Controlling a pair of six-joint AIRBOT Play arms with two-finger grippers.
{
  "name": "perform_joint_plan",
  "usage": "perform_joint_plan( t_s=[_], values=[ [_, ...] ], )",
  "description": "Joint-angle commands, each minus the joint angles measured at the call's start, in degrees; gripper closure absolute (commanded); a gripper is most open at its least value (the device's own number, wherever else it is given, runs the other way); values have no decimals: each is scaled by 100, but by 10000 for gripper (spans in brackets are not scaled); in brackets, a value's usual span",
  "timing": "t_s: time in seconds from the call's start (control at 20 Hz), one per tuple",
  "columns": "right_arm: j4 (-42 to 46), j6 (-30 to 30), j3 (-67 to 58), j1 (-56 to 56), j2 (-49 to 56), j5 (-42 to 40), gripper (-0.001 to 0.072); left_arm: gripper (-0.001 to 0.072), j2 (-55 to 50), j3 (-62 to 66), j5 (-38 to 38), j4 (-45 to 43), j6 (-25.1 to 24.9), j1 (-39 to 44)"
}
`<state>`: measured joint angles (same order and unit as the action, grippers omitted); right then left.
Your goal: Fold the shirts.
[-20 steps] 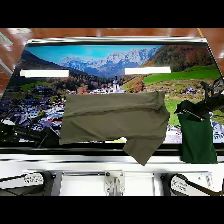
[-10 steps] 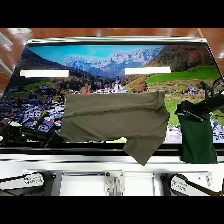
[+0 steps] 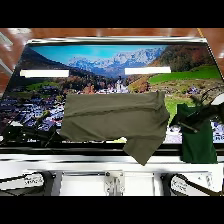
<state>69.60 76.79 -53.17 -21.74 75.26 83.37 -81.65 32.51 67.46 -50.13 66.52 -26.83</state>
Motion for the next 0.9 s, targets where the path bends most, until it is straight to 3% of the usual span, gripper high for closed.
perform_joint_plan(
  t_s=[0.0, 0.3, 0.4, 0.55, 0.6, 0.7, 0.75, 0.8, 0.85],
  values=[
    [-793, -398, 1069, 7, -2, -380, 12, 671, 44, 7, 280, -20, -140, 2],
    [-1102, -400, 2009, 7, -2, -1305, 22, 671, 407, 7, 310, -17, -136, 4],
    [-1207, -400, 2118, 7, -2, -1534, 112, 671, 422, 7, 321, -15, -136, 4],
    [-1469, -402, 2271, 7, -2, -1657, 113, 671, 422, 7, 332, 31, -136, 4],
    [-1462, -402, 2345, 7, -2, -1679, 171, 671, 422, 7, 326, 72, -138, 4],
    [-1390, -413, 2474, 7, -2, -1720, 399, 672, 422, 7, 328, 90, -136, 4],
    [-1320, -448, 2472, 4, -11, -1648, 554, 672, 424, 7, 330, 92, -136, 4],
    [-1338, -555, 2465, 4, -52, -1580, 652, 672, 426, 9, 330, 90, -144, 4],
    [-1436, -699, 2452, 4, -149, -1558, 652, 673, 452, 11, 308, 92, -247, 4]
  ],
)
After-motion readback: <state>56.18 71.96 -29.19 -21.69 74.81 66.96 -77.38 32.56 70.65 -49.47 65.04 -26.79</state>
